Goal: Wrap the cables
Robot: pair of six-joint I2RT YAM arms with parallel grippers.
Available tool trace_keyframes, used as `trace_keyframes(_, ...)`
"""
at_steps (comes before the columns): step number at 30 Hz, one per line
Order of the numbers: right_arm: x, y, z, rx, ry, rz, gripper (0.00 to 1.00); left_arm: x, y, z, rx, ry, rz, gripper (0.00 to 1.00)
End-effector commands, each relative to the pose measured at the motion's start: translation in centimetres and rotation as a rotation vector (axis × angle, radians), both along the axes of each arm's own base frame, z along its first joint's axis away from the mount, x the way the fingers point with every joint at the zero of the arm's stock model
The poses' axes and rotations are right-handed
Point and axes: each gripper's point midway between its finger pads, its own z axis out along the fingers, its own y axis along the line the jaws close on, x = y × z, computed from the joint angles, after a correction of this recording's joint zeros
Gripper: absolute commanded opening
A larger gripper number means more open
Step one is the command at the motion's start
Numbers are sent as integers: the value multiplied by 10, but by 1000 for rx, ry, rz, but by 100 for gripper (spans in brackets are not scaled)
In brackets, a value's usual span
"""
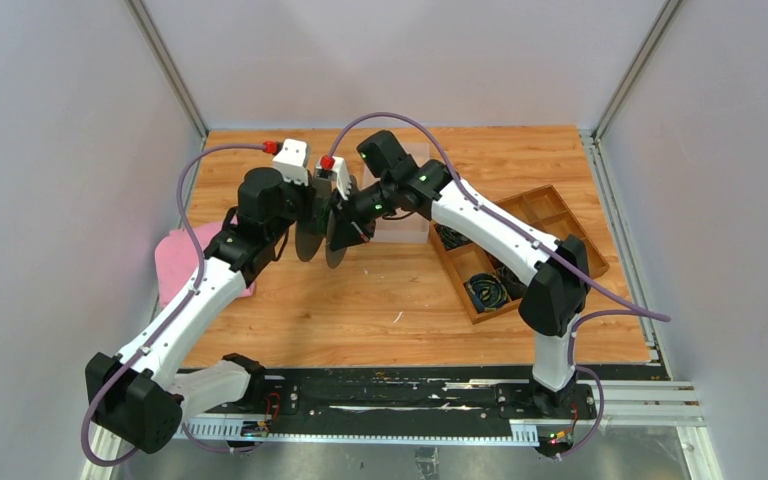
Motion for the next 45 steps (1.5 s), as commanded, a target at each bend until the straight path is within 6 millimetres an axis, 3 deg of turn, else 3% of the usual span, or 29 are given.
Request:
trace_keyframes(1, 3, -7, 24, 46, -13, -10, 2, -1, -2, 16, 4, -61, -21, 0)
trace_keyframes(25, 7, -20, 24, 40, -10, -15, 1, -2, -3, 15, -1, -57, -27, 0)
trace_keyframes(41, 24, -2, 64, 120, 20, -90, 1, -8, -21, 9, 17, -71, -128, 0)
trace_keyframes(45, 37, -4, 63, 110, 19, -145, 1, -11, -26, 7, 13, -72, -161, 0)
